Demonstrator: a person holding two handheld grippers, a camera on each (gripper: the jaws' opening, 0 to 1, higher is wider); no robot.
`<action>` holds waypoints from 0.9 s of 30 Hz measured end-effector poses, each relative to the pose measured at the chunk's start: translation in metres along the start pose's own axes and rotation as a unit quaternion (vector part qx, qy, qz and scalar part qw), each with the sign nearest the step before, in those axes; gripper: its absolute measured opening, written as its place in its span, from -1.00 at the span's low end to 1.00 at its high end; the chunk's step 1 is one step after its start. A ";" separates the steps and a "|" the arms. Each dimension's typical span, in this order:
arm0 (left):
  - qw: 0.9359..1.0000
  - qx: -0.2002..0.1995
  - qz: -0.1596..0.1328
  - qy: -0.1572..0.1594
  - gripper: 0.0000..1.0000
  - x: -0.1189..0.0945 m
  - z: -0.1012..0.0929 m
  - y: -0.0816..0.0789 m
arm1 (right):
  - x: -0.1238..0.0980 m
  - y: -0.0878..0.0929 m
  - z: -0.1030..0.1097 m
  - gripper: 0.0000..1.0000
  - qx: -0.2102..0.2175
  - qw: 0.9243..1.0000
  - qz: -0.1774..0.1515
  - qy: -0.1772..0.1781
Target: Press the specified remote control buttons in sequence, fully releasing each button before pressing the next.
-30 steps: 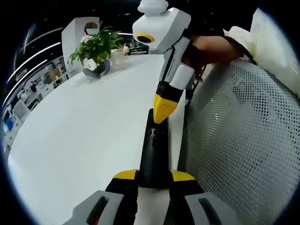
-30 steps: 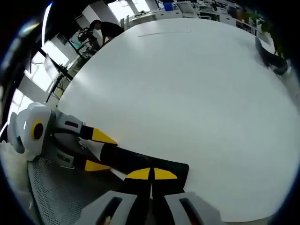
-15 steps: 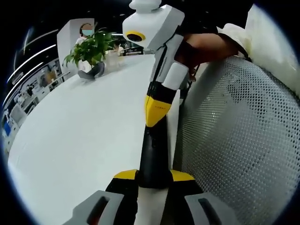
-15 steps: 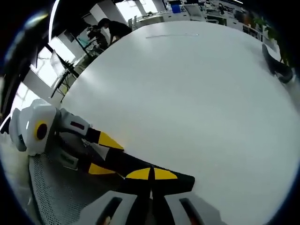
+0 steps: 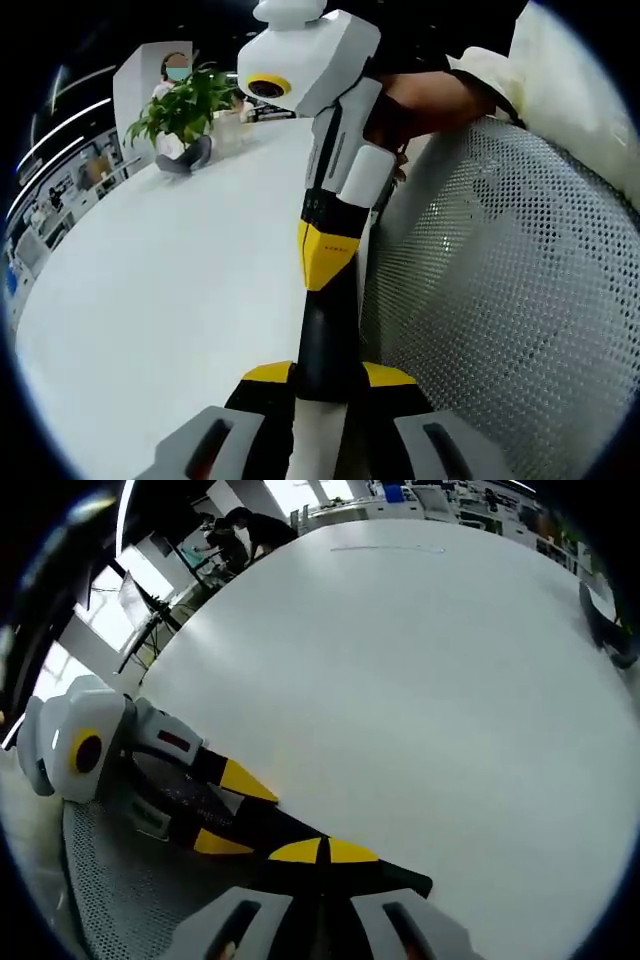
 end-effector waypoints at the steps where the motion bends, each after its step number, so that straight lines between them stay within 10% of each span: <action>1: 1.000 0.000 0.000 0.000 -0.51 0.000 0.000 0.000 | 0.000 0.000 0.000 -1.00 0.001 1.000 -0.001 0.000; 27: 1.000 0.009 0.001 -0.008 -0.52 0.002 -0.001 -0.001 | 0.002 0.000 0.001 -1.00 -0.016 1.000 0.000 0.016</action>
Point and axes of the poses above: the point that each gripper's makers call its tool centre point, and the gripper's own axes: x roughly forward along the fingers, z roughly to its left, y roughly out of its underside, the point moved 4 cm from there along -x, roughly backward along the fingers, and after that the axes turned 14 degrees about -x, right-handed, at the moved point
